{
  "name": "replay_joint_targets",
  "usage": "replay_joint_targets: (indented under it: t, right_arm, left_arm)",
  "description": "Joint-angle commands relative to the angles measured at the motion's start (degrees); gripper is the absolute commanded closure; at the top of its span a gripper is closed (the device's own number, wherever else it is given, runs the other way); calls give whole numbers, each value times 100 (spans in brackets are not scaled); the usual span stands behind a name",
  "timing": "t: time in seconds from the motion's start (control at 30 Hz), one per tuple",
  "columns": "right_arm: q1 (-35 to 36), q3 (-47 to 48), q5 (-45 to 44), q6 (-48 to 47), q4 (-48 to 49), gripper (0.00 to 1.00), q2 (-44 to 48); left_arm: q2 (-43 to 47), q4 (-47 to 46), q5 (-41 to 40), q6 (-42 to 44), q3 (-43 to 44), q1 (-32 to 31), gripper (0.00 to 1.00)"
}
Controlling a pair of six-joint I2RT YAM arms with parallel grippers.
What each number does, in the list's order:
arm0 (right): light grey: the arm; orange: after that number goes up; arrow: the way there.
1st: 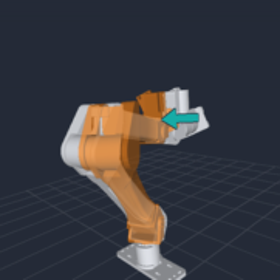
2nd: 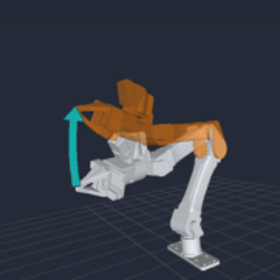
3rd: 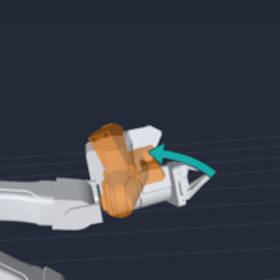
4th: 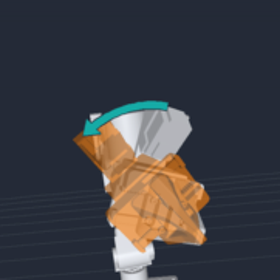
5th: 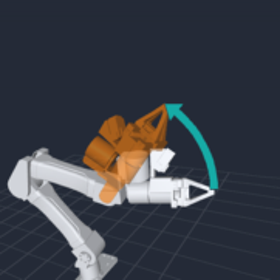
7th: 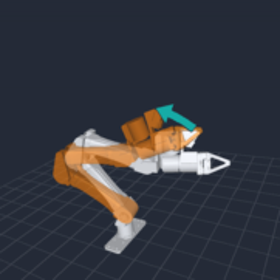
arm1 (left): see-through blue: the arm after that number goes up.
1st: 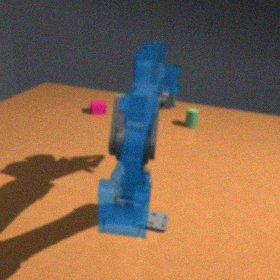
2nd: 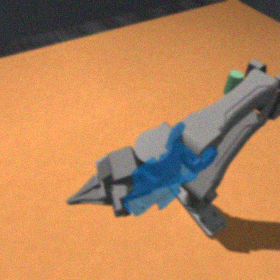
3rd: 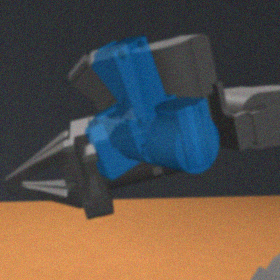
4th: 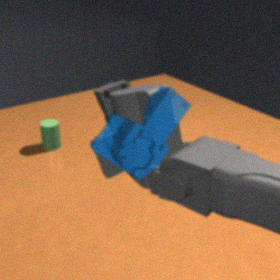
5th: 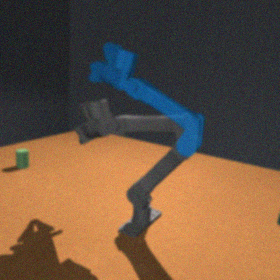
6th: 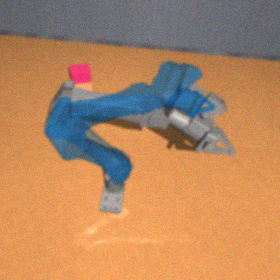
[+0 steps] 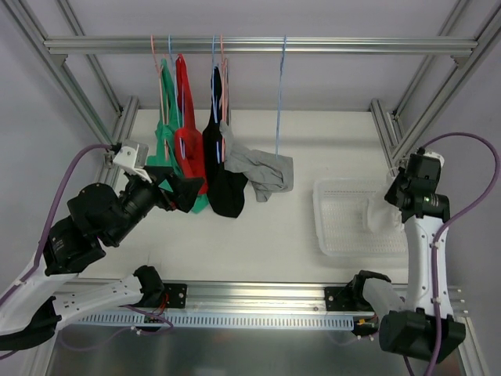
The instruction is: Remove the tank top from the hanger
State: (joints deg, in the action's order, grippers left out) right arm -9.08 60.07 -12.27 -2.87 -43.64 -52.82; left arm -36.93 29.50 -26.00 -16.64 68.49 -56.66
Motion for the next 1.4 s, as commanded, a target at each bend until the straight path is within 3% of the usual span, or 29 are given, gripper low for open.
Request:
replay_joint_targets:
  t: [0.0, 0.03, 0.07, 0.1, 0.13, 0.17, 0.33, 0.43, 0.47, 0.57, 0.7, 0.8, 1.0, 1.37]
  right_arm:
    - [-471, -277, 76, 270, 540, 99, -509]
    - [-611, -303, 15, 513, 549, 65, -684]
    - [-630, -338, -194, 629, 523, 40, -703]
    - [-621, -382, -205, 700, 506, 27, -678]
    - [-621, -426, -188, 814, 558, 5, -442]
    - [-621, -461, -75, 841, 593, 1, -283]
    - [-533, -435, 1057, 815, 786, 1, 675]
    - [-533, -662, 2725, 1139, 1285, 1, 1211]
    - [-533, -751, 3748, 1262, 1479, 1, 1360]
    - [-533, -866, 4662, 1535, 1789, 0, 1423]
    - [-533, -936, 4857, 1658, 1788, 0, 1633]
    - [-533, -980, 4918, 1659, 1789, 0, 1722]
    - [-524, -998, 5094, 1650, 1797, 1, 1784]
    - [-498, -971, 5130, 1676, 1850, 1, 1775]
  left_arm:
    - [-323, 284, -81, 118, 594, -46, 1]
    - [-515, 372, -98, 118, 848, -46, 1]
    - [-613, 529, -124, 118, 981, -46, 1]
    - [-718, 600, -220, 109, 1104, -38, 1]
    - [-919, 671, -300, 100, 1384, -46, 1]
    - [-1035, 837, -396, 100, 1552, -46, 1]
    - [-2061, 1005, -941, 319, 2640, -38, 1]
    - [-2860, 1005, -951, 591, 3352, 23, 1]
    - [-3055, 1014, -951, 662, 3547, 50, 1]
    - [-3768, 1014, -1135, 829, 4171, 277, 1]
    - [-4418, 1006, -881, 934, 4812, 551, 14]
    - [-4928, 1006, -1003, 1023, 5304, 717, 17]
    - [-5772, 1023, -777, 1067, 5991, 1192, 17]
    - [-6520, 1006, -353, 996, 6238, 1834, 26]
